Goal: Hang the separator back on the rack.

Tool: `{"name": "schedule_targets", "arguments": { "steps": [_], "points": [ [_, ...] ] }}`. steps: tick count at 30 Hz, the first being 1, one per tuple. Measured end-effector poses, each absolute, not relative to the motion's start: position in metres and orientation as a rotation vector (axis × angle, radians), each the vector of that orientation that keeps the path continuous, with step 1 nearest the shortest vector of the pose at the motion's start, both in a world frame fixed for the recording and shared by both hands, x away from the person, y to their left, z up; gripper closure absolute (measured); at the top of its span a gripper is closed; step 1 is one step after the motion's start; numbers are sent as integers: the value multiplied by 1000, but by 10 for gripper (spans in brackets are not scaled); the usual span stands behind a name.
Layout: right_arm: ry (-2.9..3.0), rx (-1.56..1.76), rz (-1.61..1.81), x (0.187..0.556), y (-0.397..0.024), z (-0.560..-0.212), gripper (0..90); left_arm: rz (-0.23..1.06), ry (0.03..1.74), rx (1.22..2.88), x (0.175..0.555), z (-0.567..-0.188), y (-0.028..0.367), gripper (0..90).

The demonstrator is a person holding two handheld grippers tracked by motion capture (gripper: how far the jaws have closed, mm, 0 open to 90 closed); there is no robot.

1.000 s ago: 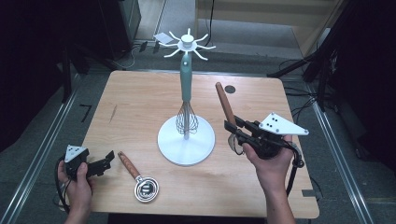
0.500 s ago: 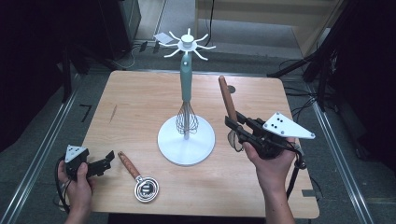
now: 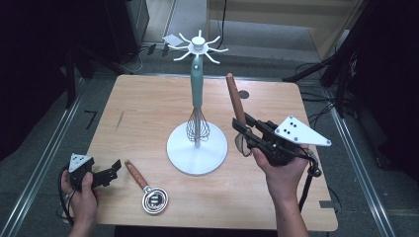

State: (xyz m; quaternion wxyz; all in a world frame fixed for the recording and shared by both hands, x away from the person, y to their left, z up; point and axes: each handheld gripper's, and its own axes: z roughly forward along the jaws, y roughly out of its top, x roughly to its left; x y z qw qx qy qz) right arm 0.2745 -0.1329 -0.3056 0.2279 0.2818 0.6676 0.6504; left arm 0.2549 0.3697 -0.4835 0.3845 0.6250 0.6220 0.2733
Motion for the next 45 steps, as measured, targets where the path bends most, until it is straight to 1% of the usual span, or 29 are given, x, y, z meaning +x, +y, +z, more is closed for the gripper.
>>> {"name": "schedule_targets", "arguments": {
  "steps": [31,45],
  "points": [
    [1777,757,1793,281,-110,-281,719,695,1583,1594,255,-484,370,0],
    [1770,779,1723,285,-102,-280,719,692,1582,1594,255,-484,370,0]
  ]
}}
